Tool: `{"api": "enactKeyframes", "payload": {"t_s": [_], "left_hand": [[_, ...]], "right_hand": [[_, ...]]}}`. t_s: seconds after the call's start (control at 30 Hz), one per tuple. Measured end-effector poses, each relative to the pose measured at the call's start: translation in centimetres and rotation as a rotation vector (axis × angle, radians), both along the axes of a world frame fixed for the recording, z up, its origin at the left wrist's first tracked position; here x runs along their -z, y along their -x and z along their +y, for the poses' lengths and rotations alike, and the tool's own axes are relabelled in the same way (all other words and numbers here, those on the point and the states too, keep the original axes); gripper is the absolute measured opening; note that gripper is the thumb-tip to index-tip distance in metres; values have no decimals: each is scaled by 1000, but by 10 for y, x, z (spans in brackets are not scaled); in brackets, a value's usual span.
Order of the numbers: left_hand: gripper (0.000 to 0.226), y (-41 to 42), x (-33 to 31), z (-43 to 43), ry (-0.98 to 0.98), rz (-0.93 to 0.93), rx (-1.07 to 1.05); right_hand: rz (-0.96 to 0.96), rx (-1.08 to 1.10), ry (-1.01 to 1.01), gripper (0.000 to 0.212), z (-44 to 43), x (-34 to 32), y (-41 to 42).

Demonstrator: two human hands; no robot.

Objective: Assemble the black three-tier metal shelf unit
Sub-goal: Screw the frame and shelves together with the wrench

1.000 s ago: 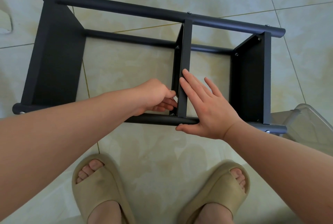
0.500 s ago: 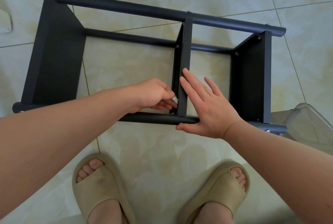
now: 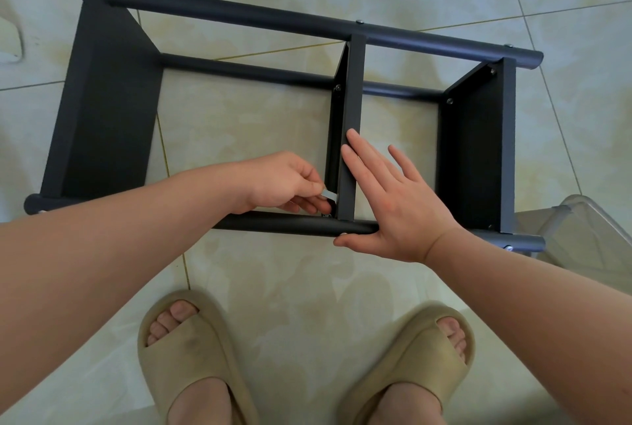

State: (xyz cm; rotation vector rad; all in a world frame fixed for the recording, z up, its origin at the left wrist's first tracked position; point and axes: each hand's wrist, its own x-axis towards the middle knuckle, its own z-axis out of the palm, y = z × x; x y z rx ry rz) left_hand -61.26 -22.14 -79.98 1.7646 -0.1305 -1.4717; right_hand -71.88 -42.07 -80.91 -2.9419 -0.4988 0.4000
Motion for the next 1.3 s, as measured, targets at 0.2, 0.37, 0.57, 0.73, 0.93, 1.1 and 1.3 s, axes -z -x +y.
{"api": "enactKeyframes", "payload": {"t_s": [0.2,0.37,0.57,0.73,0.93,1.1,1.3], "left_hand": [[17,-1,3,2,-4,-50,100],[13,0,3,4,-12,-124,194],[15,2,5,3,-45,-200,306],[8,-6,1,4,-61,-227,329],[5,-10,-5,2,-113,-402,416],[10,-2,-1,-7,-24,-237,85],[9,6,4,-17,-47,94,-268]], "right_hand": [[2,-2,4,115,0,0,0],[1,-2,0,114,0,1,0],[-13,0,-5,114,0,1,1],[-13,-1,-1,115,0,1,0],[-27,-2,-16,114,0,2,1],[-31,-7,-18,114,0,2,1],[-31,-3,-32,114,-1,2,1]]}}
